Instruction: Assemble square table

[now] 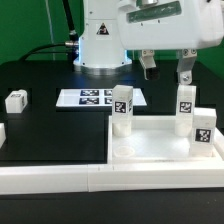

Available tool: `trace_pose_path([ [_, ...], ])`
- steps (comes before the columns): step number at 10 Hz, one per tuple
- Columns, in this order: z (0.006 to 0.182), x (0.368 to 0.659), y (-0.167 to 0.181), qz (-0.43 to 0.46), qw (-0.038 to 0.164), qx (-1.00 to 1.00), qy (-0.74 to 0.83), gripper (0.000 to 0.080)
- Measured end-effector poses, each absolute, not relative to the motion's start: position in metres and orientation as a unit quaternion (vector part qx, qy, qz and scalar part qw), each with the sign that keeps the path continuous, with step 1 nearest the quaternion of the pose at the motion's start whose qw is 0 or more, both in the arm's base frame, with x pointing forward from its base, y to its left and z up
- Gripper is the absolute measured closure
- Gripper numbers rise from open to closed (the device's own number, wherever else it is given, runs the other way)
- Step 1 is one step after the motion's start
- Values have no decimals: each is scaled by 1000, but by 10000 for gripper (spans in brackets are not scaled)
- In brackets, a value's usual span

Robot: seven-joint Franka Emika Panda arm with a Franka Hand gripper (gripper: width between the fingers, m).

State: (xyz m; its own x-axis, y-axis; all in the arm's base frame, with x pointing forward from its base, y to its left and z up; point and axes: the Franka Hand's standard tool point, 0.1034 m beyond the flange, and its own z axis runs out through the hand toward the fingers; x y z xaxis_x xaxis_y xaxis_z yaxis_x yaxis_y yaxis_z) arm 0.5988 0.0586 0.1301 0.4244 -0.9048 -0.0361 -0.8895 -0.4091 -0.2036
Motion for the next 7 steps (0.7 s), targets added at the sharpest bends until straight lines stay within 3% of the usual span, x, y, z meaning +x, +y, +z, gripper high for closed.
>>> trace_pose_path([
  [3, 128, 590, 48, -58, 87, -903, 416, 150],
  [7, 116, 524, -19, -73, 53, -976, 197, 150],
])
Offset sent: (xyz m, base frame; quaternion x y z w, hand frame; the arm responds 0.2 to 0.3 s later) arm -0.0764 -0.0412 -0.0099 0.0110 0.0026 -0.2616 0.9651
